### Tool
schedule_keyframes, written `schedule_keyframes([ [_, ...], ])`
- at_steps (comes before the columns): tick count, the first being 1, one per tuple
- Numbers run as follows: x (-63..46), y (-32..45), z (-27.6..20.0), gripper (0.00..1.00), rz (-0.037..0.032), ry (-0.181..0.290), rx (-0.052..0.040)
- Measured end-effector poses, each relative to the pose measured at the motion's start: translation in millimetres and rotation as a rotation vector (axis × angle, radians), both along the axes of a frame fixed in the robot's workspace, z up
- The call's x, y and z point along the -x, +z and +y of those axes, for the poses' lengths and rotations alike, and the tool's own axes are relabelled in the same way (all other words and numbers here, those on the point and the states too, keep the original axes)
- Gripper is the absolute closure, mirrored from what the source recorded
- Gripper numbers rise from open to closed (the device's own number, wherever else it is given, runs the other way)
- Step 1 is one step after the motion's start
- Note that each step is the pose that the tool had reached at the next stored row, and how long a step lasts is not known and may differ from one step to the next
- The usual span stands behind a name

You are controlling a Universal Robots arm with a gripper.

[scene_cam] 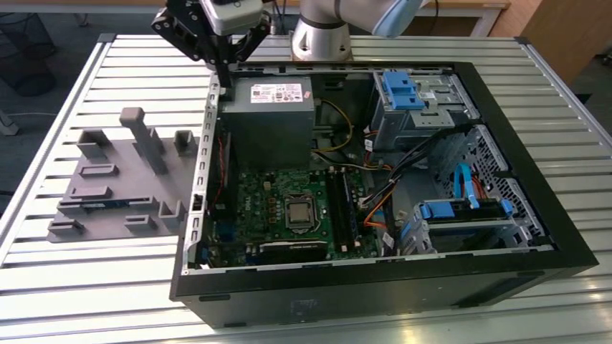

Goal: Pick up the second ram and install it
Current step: 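Reach for the second ram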

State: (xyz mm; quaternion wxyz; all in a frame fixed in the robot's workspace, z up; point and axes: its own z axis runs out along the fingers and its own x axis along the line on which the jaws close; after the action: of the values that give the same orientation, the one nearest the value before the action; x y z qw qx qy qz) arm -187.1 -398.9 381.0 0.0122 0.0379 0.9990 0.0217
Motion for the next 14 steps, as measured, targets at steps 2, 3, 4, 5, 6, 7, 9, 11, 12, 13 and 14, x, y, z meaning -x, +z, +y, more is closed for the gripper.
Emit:
schedule_keyframes([
  [2,1.8,-0.1,0.0,0.89,0.0,0.0,0.0],
  [3,2.8,-0.2,0.0,0.89,-0.0001,0.0,-0.0001],
  [4,3.8,-0.3,0.0,0.89,0.0,0.0,0.0],
  [5,4.8,-0.4,0.0,0.89,0.0,0.0,0.0],
  [6,5.6,-0.5,0.0,0.89,0.0,0.0,0.0],
  [7,6.5,-0.6,0.0,0.89,-0.0001,0.0,-0.0001],
  [9,7.8,-0.7,0.0,0.89,0.0,0.0,0.0],
  [11,9.1,-0.9,0.0,0.89,0.0,0.0,0.0],
  [12,9.7,-1.0,0.0,0.89,0.0,0.0,0.0],
  [13,10.3,-1.1,0.0,0.89,0.0001,0.0,0.0],
  [14,11.0,-1.2,0.0,0.89,0.0,0.0,0.0],
])
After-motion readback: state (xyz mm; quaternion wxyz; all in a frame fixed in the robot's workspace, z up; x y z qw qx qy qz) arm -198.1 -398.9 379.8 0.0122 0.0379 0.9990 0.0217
